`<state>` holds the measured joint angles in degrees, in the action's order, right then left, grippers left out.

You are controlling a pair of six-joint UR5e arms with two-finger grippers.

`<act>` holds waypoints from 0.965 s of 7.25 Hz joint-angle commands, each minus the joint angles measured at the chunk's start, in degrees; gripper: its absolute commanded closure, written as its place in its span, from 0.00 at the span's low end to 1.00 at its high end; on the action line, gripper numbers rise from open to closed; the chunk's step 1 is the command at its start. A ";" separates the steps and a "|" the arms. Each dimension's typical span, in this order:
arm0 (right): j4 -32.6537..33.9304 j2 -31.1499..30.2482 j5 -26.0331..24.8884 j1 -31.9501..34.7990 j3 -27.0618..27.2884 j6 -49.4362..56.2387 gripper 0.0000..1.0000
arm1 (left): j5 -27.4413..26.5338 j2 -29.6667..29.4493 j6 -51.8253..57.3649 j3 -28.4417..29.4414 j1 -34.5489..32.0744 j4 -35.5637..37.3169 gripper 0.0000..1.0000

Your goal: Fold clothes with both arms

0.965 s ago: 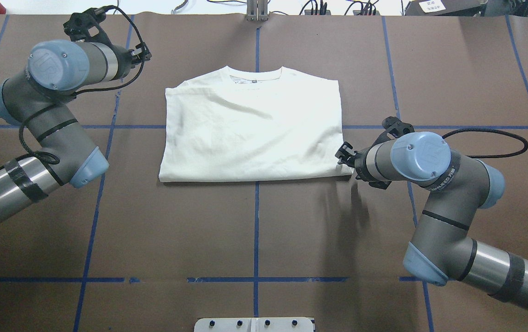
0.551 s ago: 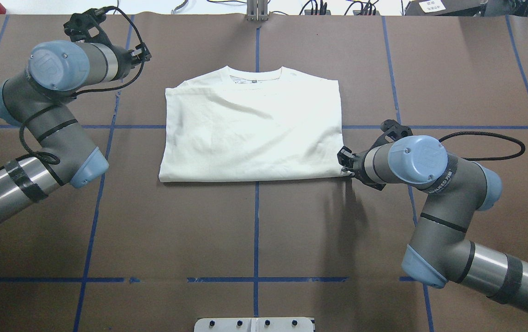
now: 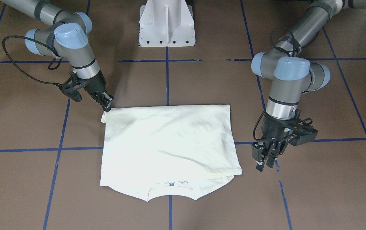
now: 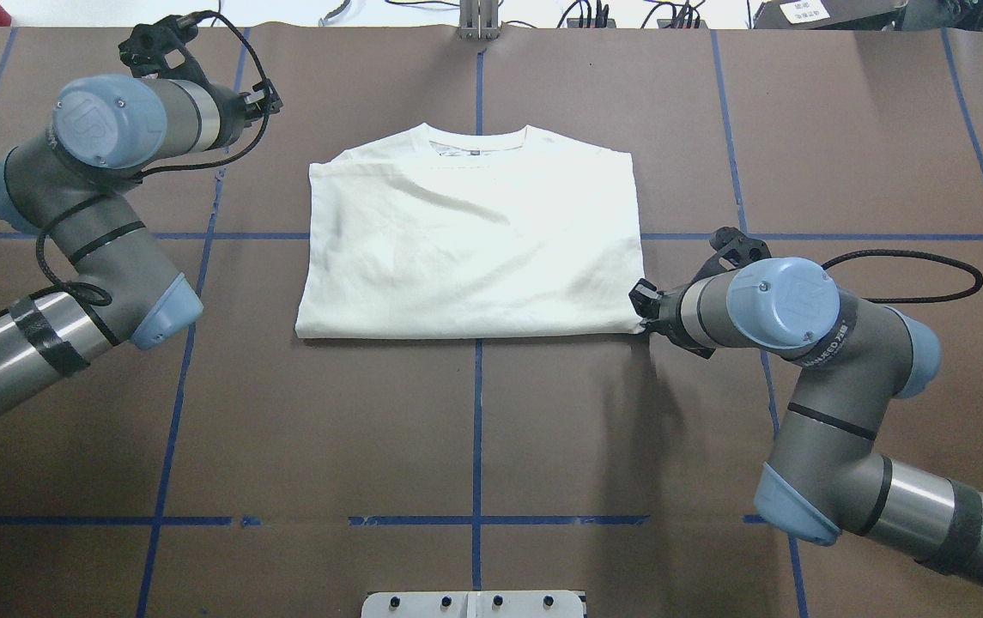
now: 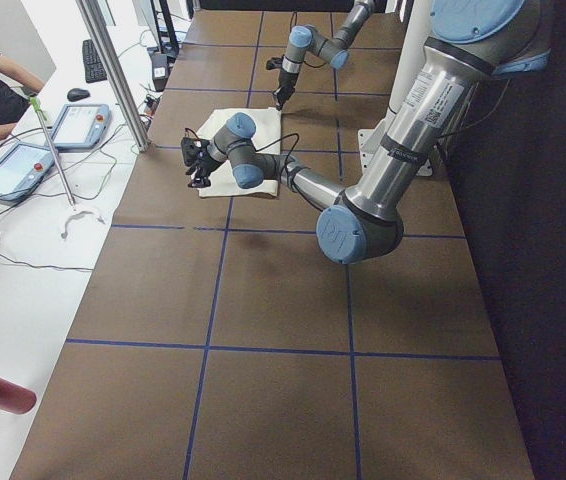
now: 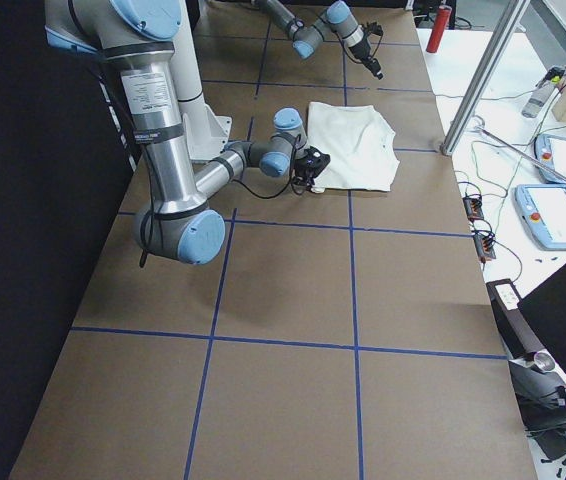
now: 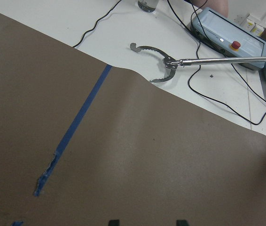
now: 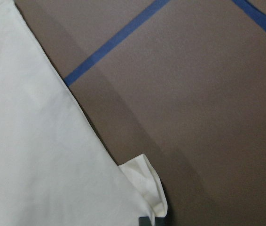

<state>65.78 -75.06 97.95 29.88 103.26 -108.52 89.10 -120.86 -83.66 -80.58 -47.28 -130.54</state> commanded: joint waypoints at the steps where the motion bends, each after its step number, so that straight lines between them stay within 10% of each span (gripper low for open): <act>1: 0.57 -10.22 2.94 -4.98 15.82 0.33 1.00 | 0.28 -0.52 -0.18 -1.24 0.00 0.02 0.49; 5: 0.67 -19.34 6.65 -25.87 30.16 -6.35 0.92 | 17.86 6.42 -6.72 -16.76 2.01 0.20 0.45; 6: 0.75 -19.25 6.56 -25.41 29.29 -6.18 0.02 | 17.60 6.42 -9.21 -17.76 5.07 0.20 0.44; 7: 0.75 -19.08 6.56 -22.27 29.11 -6.18 0.00 | 17.51 6.25 -10.80 -19.51 7.36 0.28 0.37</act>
<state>66.51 -94.23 104.53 6.09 132.64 -114.54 106.34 -114.67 -91.93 -97.85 -42.68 -130.33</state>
